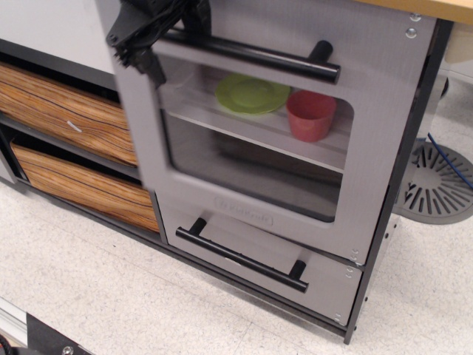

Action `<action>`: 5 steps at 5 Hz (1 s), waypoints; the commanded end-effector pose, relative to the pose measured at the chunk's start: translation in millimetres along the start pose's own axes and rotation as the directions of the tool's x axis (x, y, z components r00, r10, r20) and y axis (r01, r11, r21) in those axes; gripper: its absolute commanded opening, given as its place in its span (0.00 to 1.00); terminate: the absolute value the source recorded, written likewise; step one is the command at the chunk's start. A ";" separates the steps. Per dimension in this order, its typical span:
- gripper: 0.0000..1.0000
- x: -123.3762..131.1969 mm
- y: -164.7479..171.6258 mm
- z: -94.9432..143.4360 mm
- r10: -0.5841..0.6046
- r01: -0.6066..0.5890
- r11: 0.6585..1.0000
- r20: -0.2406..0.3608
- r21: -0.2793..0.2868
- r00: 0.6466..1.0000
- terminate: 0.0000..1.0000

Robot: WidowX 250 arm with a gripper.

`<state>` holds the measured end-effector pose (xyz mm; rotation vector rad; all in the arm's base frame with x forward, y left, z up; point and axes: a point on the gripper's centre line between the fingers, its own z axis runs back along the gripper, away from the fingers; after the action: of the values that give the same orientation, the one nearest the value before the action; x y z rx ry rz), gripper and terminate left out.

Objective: Open oven

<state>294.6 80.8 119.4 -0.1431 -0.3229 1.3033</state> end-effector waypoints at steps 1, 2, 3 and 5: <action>1.00 0.0 7.8 25.3 -0.105 0.105 0.993 0.015 -0.053 0.994 0.00; 1.00 -4.6 9.0 39.5 -0.178 0.178 0.983 0.003 -0.041 0.984 0.00; 1.00 -11.8 18.0 51.4 -0.248 0.247 0.969 -0.015 -0.028 0.969 0.00; 1.00 -9.4 21.1 84.2 -0.372 0.373 0.928 -0.065 0.011 0.926 0.00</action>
<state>245.3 62.1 179.9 -0.0921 -0.2208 0.9217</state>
